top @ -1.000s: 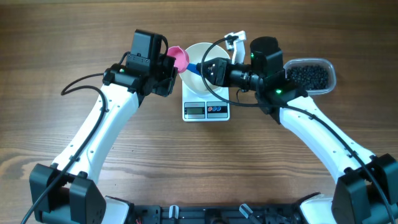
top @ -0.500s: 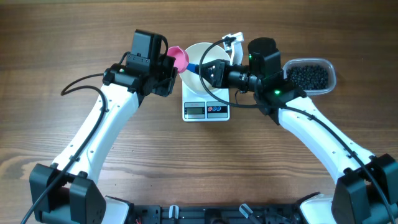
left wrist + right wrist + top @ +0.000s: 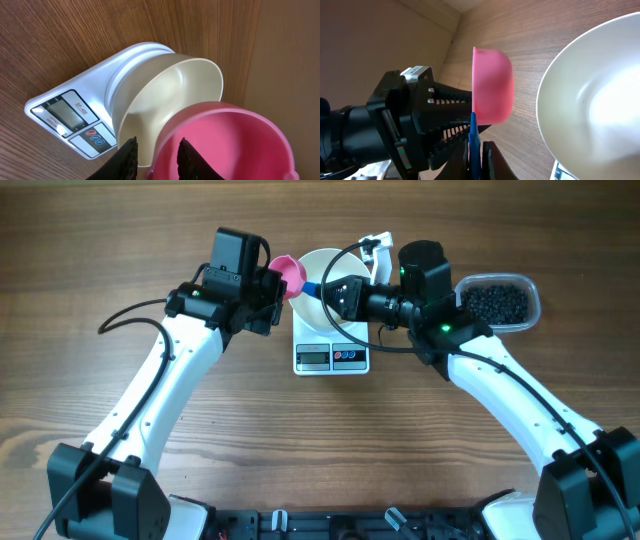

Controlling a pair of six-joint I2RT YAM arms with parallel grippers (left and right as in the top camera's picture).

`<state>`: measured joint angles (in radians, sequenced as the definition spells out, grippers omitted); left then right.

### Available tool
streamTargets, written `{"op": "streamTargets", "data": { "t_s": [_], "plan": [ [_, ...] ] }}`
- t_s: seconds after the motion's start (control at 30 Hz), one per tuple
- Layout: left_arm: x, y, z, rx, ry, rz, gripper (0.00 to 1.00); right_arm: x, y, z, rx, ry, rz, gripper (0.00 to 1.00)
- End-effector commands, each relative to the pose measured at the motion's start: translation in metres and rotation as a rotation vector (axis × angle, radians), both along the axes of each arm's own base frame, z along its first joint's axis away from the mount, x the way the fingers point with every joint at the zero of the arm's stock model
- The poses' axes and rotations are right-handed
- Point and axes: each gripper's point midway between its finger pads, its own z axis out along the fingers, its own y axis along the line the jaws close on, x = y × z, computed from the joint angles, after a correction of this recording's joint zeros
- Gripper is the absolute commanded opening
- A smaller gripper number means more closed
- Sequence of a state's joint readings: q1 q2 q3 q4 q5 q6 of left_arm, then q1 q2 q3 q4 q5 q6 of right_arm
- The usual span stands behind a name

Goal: Scoop item into bowl and weigh 150g on scale

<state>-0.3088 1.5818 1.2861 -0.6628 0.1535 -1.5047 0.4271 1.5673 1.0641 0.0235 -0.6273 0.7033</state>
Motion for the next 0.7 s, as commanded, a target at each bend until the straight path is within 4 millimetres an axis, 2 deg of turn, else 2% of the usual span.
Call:
{"op": "streamTargets", "data": {
  "t_s": [0.0, 0.1, 0.17, 0.23, 0.3, 0.37, 0.47, 0.57, 0.67],
  "plan": [
    [0.006, 0.001, 0.011, 0.056, -0.076, -0.081, 0.33, 0.013, -0.01, 0.003, -0.003, -0.008, -0.045, 0.04],
    [0.015, 0.004, 0.017, 0.121, -0.16, -0.178, 0.39, 0.02, -0.024, -0.001, -0.012, 0.008, -0.078, 0.04],
    [0.023, 0.005, 0.023, 0.19, -0.241, -0.275, 0.4, 0.026, -0.035, -0.003, -0.02, 0.009, -0.1, 0.04],
    [0.029, 0.005, 0.03, 0.274, -0.328, -0.388, 0.39, 0.031, -0.048, -0.001, -0.019, -0.003, -0.109, 0.04],
    [0.03, 0.001, 0.041, 0.405, -0.446, -0.591, 0.33, 0.034, -0.059, 0.004, -0.006, -0.018, -0.102, 0.04],
    [0.024, -0.007, 0.053, 0.492, -0.555, -0.776, 0.24, 0.037, -0.078, 0.015, 0.009, -0.049, -0.109, 0.04],
    [0.013, -0.004, 0.067, 0.548, -0.603, -0.846, 0.04, 0.036, -0.112, 0.035, 0.011, -0.09, -0.149, 0.04],
    [-0.003, -0.007, 0.069, 0.543, -0.58, -0.878, 0.04, 0.028, -0.146, 0.046, -0.039, -0.119, -0.205, 0.04],
    [-0.027, -0.026, 0.054, 0.539, -0.528, -0.991, 0.04, 0.014, -0.181, 0.057, -0.095, -0.139, -0.276, 0.04]
  ]
}}
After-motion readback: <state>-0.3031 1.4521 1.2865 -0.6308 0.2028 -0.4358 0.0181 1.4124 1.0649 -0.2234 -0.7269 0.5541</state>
